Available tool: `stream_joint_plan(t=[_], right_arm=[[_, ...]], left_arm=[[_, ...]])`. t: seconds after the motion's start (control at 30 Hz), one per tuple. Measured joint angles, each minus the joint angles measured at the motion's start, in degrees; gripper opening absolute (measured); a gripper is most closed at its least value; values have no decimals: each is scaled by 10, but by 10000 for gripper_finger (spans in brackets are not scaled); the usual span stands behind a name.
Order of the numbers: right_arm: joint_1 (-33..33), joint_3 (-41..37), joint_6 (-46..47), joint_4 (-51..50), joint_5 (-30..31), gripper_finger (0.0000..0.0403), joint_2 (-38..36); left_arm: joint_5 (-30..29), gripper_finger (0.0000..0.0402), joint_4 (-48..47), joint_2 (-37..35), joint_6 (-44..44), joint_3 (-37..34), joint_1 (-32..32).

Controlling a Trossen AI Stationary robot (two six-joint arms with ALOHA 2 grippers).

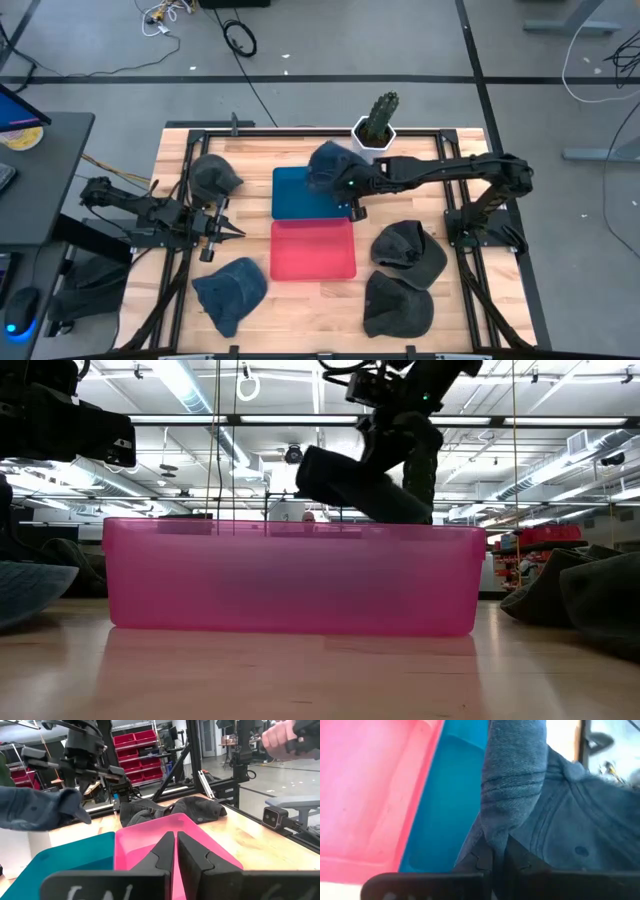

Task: Pick & Place hat
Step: Put the top blue cap into the blue bin

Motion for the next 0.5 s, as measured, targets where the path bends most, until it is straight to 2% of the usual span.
stream_joint_plan(t=[0.17,0.37,0.5], right_arm=[[0,0,-39,45,-23,9,26],[-7,0,-65,103,-117,9,44],[-18,0,-63,114,-135,9,59]], left_arm=[[0,26,0,0,0,0,0],[0,26,0,0,0,0,0],[0,26,0,0,0,0,0]])
